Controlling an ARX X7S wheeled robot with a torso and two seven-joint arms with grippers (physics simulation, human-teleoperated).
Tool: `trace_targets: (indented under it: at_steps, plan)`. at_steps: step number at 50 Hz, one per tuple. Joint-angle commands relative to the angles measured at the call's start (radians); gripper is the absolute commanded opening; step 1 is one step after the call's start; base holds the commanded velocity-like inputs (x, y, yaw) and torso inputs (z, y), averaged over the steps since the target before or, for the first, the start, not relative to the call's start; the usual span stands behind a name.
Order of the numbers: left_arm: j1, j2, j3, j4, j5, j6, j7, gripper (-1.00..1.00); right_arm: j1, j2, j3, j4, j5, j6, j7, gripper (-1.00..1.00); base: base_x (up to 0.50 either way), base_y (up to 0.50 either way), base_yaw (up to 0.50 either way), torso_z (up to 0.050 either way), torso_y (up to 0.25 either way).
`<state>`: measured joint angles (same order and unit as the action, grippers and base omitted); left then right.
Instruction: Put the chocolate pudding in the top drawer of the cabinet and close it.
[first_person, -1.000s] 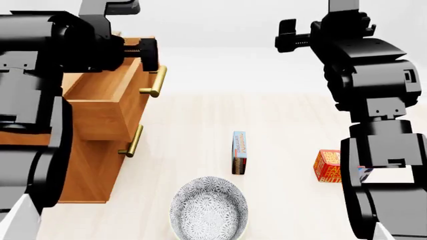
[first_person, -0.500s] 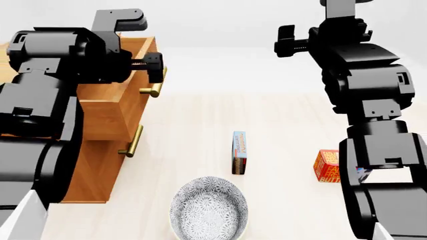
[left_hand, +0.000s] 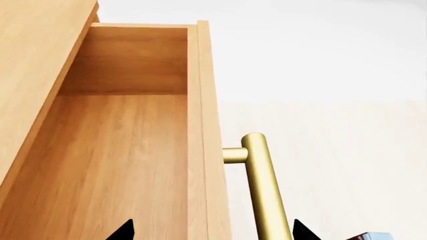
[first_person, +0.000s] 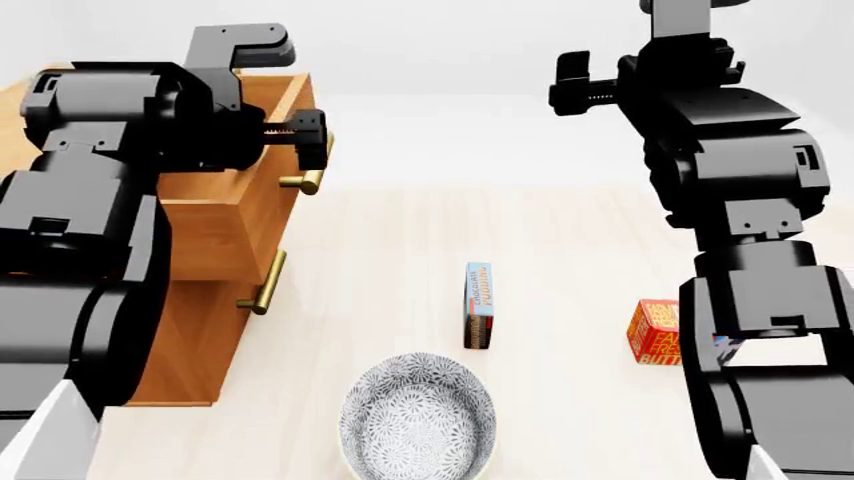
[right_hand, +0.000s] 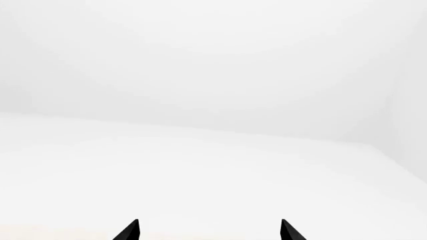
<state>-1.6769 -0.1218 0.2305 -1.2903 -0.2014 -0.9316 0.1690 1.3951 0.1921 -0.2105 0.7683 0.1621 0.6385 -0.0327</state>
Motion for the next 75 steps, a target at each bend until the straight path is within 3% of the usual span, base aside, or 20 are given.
trace_targets:
  at_steps: [1,9,25,49,75]
  plan:
    - [0.037,0.004,-0.023,-0.01,0.011,-0.001,0.008,1.0,0.002,0.001,-0.003,-0.001,0.003,0.002,0.002,1.0,0.0,0.0,0.0,0.0,0.0]
    - [0.051,0.025,-0.028,0.025,0.005,-0.022,0.02,1.0,0.003,0.002,-0.007,0.005,0.003,0.0,0.004,1.0,0.0,0.0,0.0,0.0,0.0]
    - [0.164,0.068,-0.032,0.376,-0.059,-0.244,0.013,1.0,0.005,0.015,-0.007,-0.021,0.007,0.024,0.011,1.0,0.0,0.0,0.0,0.0,0.0]
    - [0.183,0.111,-0.025,0.423,-0.149,-0.279,-0.03,1.0,0.008,0.037,-0.012,-0.078,0.011,0.076,0.019,1.0,0.0,0.0,0.0,0.0,0.0]
    - [0.174,0.118,0.194,0.44,-0.565,-0.238,-0.212,1.0,-0.011,0.074,-0.002,-0.156,0.024,0.131,0.03,1.0,0.0,0.0,0.0,0.0,0.0]
